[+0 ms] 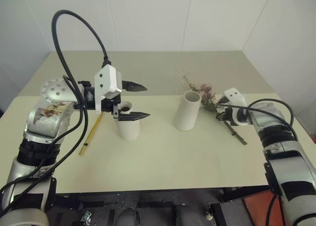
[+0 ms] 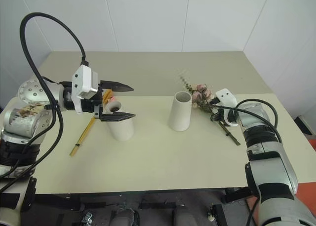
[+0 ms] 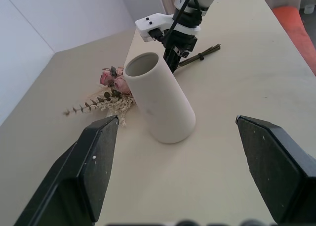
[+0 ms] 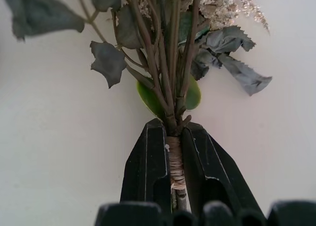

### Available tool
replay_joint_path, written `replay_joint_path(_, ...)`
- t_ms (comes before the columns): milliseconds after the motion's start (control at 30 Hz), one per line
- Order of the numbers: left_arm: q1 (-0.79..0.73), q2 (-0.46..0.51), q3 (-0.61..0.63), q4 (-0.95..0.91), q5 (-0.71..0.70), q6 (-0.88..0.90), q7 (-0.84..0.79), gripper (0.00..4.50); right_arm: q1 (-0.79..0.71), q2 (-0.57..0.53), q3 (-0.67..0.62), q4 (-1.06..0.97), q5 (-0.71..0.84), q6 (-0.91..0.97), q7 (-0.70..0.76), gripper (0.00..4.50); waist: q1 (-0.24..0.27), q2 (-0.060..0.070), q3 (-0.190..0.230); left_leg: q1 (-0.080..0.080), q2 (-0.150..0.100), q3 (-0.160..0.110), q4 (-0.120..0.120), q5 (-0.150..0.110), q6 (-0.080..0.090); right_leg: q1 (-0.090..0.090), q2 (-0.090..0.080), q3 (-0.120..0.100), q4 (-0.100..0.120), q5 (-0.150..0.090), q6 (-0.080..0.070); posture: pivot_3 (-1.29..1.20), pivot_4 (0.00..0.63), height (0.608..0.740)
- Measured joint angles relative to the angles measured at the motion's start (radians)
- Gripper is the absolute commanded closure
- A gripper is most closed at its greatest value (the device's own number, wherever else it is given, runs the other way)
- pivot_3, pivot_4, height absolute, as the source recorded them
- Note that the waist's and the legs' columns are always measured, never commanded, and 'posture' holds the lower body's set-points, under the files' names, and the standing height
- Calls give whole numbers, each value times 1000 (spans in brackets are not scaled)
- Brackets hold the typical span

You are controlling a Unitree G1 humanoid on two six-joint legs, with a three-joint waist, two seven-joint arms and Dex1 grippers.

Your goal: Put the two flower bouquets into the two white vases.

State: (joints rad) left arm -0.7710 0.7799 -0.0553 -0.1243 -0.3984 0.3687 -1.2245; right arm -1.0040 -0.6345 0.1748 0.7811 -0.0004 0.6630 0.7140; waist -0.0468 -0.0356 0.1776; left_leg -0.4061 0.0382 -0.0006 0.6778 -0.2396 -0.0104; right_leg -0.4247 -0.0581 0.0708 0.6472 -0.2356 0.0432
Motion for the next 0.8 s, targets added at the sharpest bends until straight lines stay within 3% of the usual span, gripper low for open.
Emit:
replay_joint_path(67,5,3,1,-7,0,0,0,368,-4,12,-42,0,-6,-48,-97,4310,0,0,0,0,0,0,0,0,0,0,0,0,0,0,0,0,150,740)
replay_joint_path(233,23,18,37,-7,0,-4,-1,368,-3,79,-217,-72,-23,-401,-500,4310,-3,1,1,-1,0,0,-2,0,0,-2,0,0,0,0,0,0,150,740)
replay_joint_path(267,27,24,45,-5,-1,-7,-2,368,-5,99,-275,-114,17,-436,-525,4310,-3,1,1,-1,0,0,-2,0,0,-2,0,0,0,0,0,0,150,740)
replay_joint_path(400,42,53,86,21,-2,-22,-9,368,24,189,-444,-405,277,-459,-439,4310,-1,1,1,-1,1,-1,-3,0,0,-1,0,-1,2,0,0,0,150,740)
replay_joint_path(533,59,91,125,57,-1,-27,-14,368,94,319,-507,-691,500,-446,-398,4310,2,1,1,0,2,-2,-2,0,0,0,0,-2,2,0,0,0,150,740)
replay_joint_path(800,88,124,131,65,4,-37,-14,368,229,425,-410,-878,570,-367,-442,4310,4,1,1,0,1,-2,-2,0,0,0,0,-2,1,0,0,0,150,740)
